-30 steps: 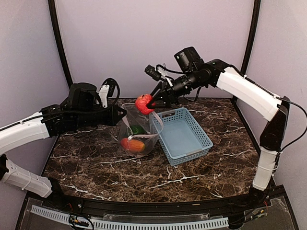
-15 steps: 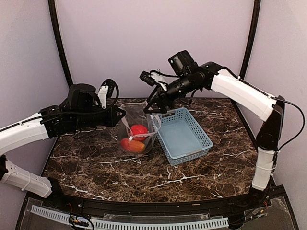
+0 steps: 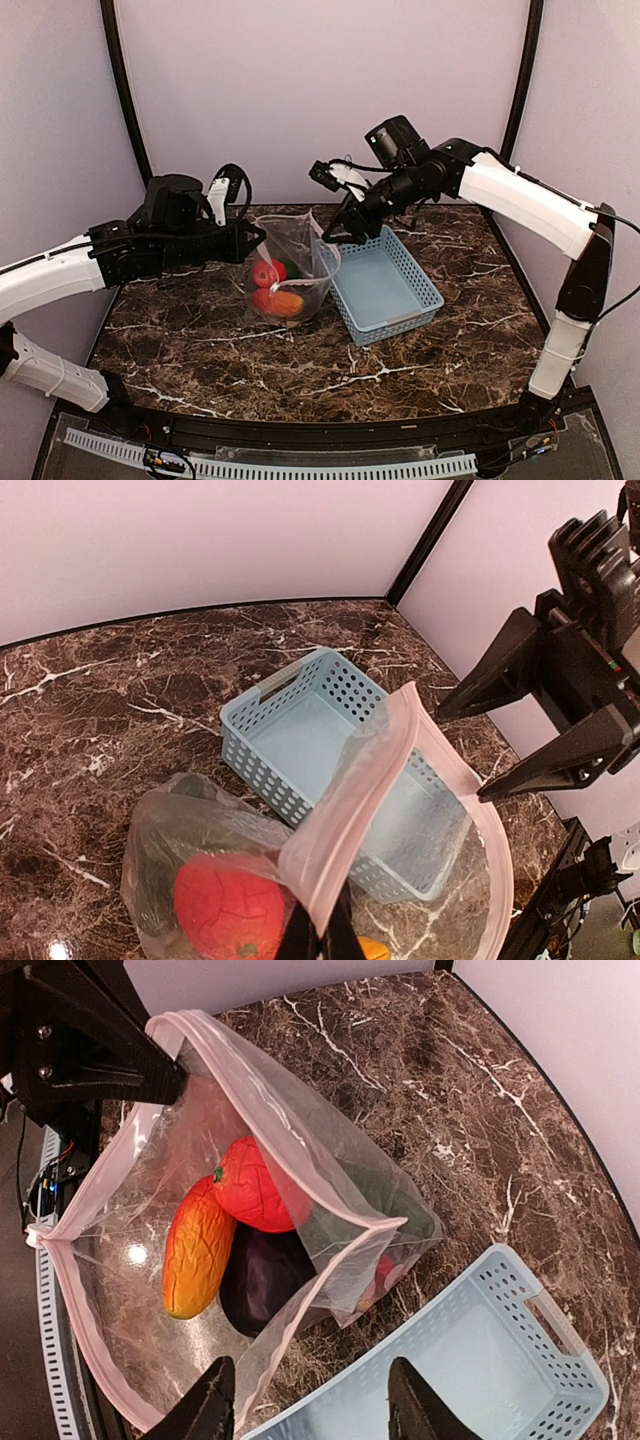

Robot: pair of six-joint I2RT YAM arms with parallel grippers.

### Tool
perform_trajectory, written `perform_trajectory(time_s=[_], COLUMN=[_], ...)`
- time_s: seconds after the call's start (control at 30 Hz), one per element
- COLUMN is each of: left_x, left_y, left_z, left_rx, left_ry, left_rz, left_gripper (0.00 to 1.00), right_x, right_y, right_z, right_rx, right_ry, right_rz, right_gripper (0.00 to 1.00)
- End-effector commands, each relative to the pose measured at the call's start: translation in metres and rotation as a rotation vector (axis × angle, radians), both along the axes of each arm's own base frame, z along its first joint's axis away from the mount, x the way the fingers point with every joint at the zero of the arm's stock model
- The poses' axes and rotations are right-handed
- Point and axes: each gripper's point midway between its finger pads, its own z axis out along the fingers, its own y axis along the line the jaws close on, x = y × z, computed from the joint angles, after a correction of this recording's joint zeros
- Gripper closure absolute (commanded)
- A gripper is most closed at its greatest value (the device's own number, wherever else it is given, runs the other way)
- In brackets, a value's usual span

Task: Place the food in the zip-top bag and seal the zipper
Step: Place the fake fruit in the zipper food storage bag, then adjust the zipper food storage bag at the center of the board.

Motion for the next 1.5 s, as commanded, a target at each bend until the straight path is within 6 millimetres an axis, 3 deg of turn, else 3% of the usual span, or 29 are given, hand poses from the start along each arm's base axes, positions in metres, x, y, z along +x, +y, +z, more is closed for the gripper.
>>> perform_trajectory(time_s=[0.0,0.1,0.27,0.37,0.4,0.43,0.47,0.5,0.67,0.73,0.83,0.93,1.03,1.3,1.47], left_x=[0.002,0.002,0.000,-0.014,-0.016,-0.022,-0.022,-0.024,-0.025,-0.026,-0.029,-0.033,-0.033,-0.032,-0.031], left_y=[-0.004,-0.006,-0.012,-0.022,-0.025,-0.023,-0.021,-0.017,-0.015,-0.018,-0.023,-0.027,-0.028,-0.029,-0.033], left_z=[0.003,0.003,0.011,0.022,0.041,0.037,0.049,0.046,0.040,0.034,0.022,0.011,0.008,0.005,0.005], left_rx=[-0.014,-0.013,-0.013,0.017,0.029,0.069,0.081,0.112,0.159,0.159,0.166,0.178,0.190,0.213,0.219], left_ry=[-0.023,-0.024,-0.048,-0.059,-0.106,-0.079,-0.108,-0.097,-0.111,-0.093,-0.071,-0.047,-0.045,-0.061,-0.083], left_rz=[-0.019,-0.030,-0.072,-0.192,-0.233,-0.259,-0.266,-0.262,-0.287,-0.302,-0.332,-0.370,-0.379,-0.396,-0.419], left_gripper=[0.99,0.99,0.99,0.99,0.99,0.99,0.99,0.99,0.99,0.99,0.99,0.99,0.99,0.99,0.99], right_x=[-0.001,-0.001,-0.002,-0.008,-0.013,-0.018,-0.026,-0.033,-0.045,-0.049,-0.058,-0.064,-0.054,-0.040,-0.023], right_y=[0.002,0.006,0.012,0.015,0.014,0.014,0.012,0.013,0.020,0.022,0.024,0.020,0.011,-0.031,-0.053], right_z=[-0.012,-0.019,-0.013,0.023,0.041,0.058,0.075,0.081,0.045,0.040,0.050,0.058,0.057,0.071,0.052], right_rx=[0.001,-0.002,0.010,0.080,0.123,0.167,0.208,0.233,0.203,0.203,0.235,0.243,0.228,0.302,0.262], right_ry=[0.080,0.115,0.147,0.137,0.122,0.108,0.100,0.120,0.252,0.281,0.297,0.284,0.243,0.196,0.026], right_rz=[-0.022,-0.018,-0.011,0.009,0.026,0.042,0.065,0.098,0.158,0.182,0.243,0.285,0.258,0.305,0.341], right_gripper=[0.53,0.63,1.00,1.00,1.00,1.00,1.00,1.00,1.00,1.00,0.94,0.71,0.59,0.52,0.51])
